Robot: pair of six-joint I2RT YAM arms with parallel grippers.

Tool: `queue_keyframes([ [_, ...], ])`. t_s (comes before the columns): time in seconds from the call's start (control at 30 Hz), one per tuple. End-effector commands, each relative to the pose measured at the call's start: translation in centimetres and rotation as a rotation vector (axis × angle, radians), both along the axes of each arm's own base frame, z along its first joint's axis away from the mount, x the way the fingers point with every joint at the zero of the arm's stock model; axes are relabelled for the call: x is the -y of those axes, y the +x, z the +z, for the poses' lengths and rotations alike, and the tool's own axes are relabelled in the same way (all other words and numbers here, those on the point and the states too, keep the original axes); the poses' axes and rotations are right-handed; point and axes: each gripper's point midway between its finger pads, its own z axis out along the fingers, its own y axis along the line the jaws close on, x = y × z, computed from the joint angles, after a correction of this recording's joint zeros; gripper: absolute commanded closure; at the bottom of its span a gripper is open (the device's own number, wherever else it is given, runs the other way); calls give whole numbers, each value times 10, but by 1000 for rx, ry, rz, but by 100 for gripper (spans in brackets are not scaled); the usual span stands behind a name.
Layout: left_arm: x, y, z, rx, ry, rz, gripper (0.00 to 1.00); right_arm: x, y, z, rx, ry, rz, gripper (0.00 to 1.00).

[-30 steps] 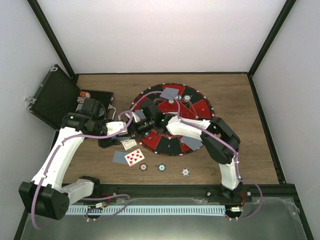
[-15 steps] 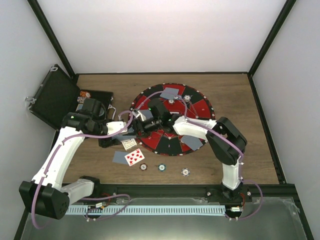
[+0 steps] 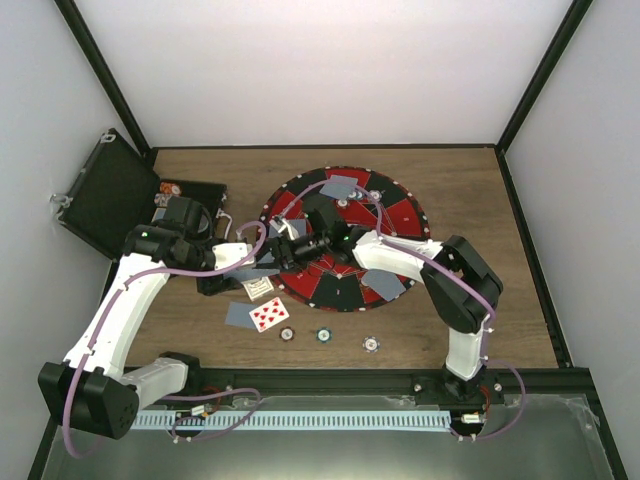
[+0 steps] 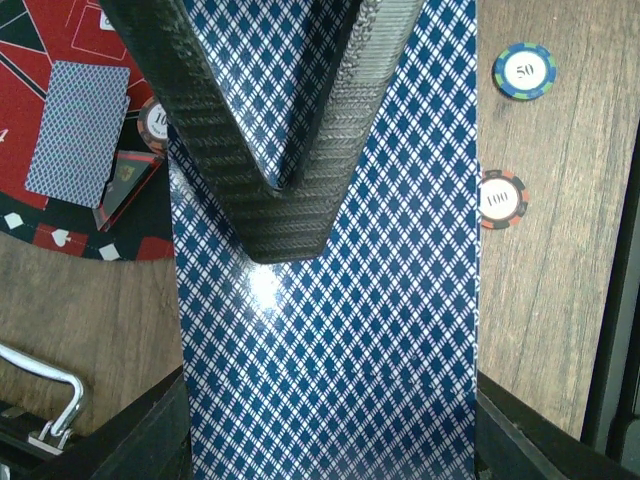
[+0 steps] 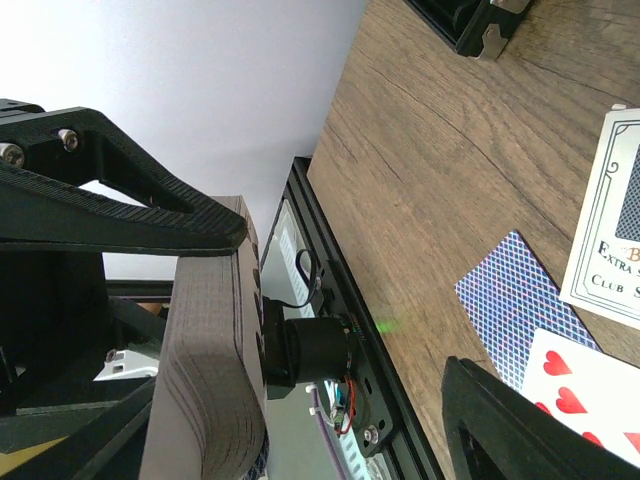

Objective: Distribute texas hold em gaming equipment

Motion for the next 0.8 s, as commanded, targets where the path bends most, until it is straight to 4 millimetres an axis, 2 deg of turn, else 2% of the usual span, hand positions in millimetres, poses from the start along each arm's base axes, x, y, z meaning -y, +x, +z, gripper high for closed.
queue_keyframes([
  [0.0, 6, 5, 15, 54, -42, -20, 96, -1, 5, 5, -7, -26, -30, 33],
  [0.13, 6, 6, 14, 57, -39, -19, 95, -13, 6, 25, 27, -8, -14, 31],
  [0.33, 5, 7, 13, 54, -31, -18, 95, -12, 8, 21, 33, -43, -20, 37],
  [0.43, 4, 6, 12, 52, -28, -19, 95, -5, 7, 16, 25, -57, -28, 47],
  [0.5, 4, 6, 11, 51, -28, -19, 96, 0, 7, 17, 25, -59, -36, 49],
  [0.67, 5, 6, 11, 50, -29, -20, 95, 9, 4, 27, 31, -51, -47, 62],
  [0.77, 5, 7, 12, 52, -34, -20, 95, 15, 4, 31, 40, -58, -56, 65],
])
